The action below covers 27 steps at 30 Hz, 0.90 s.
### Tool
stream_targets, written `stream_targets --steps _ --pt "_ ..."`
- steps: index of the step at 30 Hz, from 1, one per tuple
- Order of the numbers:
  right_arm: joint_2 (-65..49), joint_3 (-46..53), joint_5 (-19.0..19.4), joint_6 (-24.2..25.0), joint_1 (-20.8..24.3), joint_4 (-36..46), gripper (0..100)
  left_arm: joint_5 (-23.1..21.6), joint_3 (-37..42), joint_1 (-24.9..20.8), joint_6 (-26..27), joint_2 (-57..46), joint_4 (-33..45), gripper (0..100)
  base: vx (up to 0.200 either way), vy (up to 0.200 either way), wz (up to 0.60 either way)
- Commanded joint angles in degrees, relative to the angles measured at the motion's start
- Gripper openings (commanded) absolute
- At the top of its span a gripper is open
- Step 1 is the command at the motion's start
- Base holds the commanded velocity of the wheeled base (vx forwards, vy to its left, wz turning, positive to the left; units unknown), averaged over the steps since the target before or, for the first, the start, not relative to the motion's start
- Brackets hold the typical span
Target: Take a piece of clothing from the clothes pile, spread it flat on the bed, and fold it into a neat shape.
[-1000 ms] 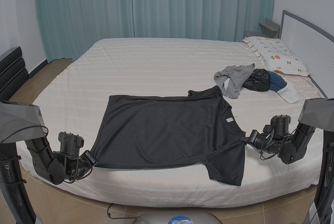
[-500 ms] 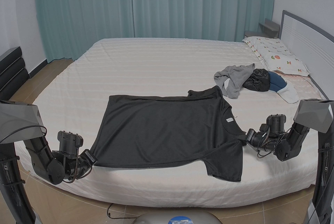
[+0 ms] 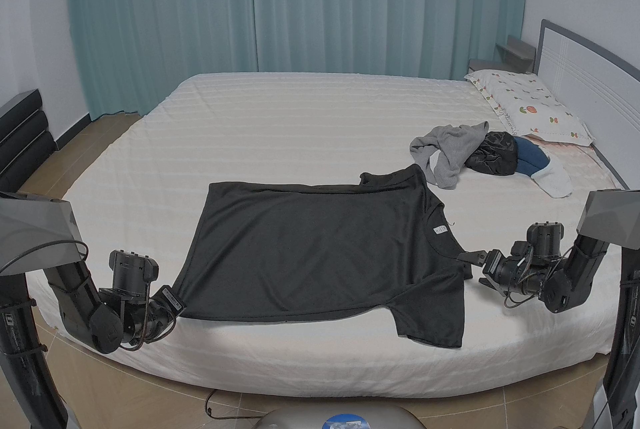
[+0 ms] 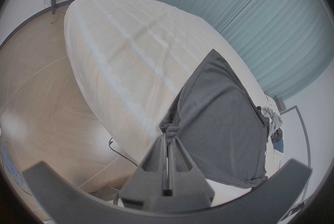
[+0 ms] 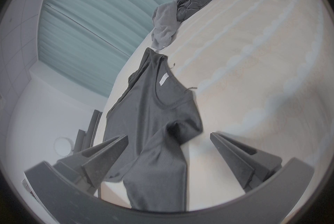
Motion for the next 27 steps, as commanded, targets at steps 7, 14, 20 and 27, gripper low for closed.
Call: stream_targets --steps 7,14,20,27 --pt "-4.0 12.4 7.3 -4.5 0.9 -4.5 100 -0.1 0.1 0.0 -0.1 -0.6 0.0 0 0.000 0.000 0.00" --pt "-2.4 12.8 7.4 -5.3 2.7 -4.5 100 -0.1 0.1 0.0 0.0 -0.6 0.0 0 0.000 0.000 0.00" --pt "-1.1 12.8 7.4 -5.3 4.0 -4.5 100 0.0 0.1 -0.1 0.0 -0.5 0.0 0 0.000 0.000 0.00" --pt "0.0 12.2 7.3 -5.4 4.2 -4.8 100 -0.1 0.1 -0.1 0.0 -0.5 0.0 0 0.000 0.000 0.00"
